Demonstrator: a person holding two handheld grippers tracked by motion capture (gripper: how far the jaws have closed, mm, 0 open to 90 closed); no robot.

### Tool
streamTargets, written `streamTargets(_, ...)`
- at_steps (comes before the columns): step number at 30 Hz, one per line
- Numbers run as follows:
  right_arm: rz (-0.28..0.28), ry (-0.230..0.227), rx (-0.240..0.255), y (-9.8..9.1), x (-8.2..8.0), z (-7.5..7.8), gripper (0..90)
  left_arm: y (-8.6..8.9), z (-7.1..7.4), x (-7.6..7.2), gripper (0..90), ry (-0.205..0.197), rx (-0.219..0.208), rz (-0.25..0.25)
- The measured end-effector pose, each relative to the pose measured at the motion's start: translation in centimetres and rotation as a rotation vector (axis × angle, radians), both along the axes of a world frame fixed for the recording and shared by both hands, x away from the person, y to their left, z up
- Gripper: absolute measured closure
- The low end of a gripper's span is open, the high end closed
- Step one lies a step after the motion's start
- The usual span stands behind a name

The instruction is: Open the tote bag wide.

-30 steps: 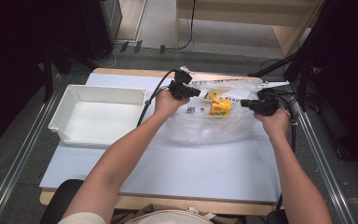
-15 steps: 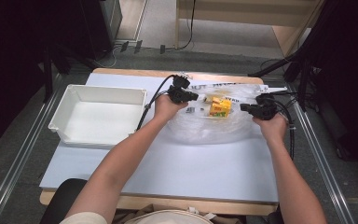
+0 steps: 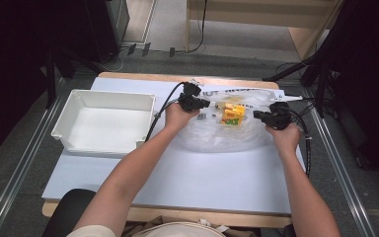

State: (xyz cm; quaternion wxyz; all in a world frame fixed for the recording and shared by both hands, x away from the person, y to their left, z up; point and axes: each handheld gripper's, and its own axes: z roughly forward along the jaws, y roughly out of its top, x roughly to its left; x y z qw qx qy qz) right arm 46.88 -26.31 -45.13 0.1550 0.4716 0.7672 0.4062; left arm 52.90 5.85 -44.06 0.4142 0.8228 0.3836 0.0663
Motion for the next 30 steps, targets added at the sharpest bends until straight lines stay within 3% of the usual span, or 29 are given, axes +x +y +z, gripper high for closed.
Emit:
streamTargets(5,-0.019,0.006,0.014,-0.1,0.1,-0.8,90.0,0.0,-0.4,0.3,88.2,-0.003,-0.009,0.018)
streamTargets(13,-0.044,0.027,0.001,-0.5,0.1,-1.8,90.0,0.5,-0.8,0.7,88.1,-0.012,0.024,0.040)
streamTargets(19,-0.067,0.040,-0.002,-1.0,-0.1,-2.4,90.0,1.0,-1.7,1.2,88.1,0.010,0.081,0.064)
streamTargets(30,-0.086,0.061,-0.027,-1.8,-0.3,-2.9,90.0,1.5,-2.4,1.6,88.4,0.020,0.094,0.098)
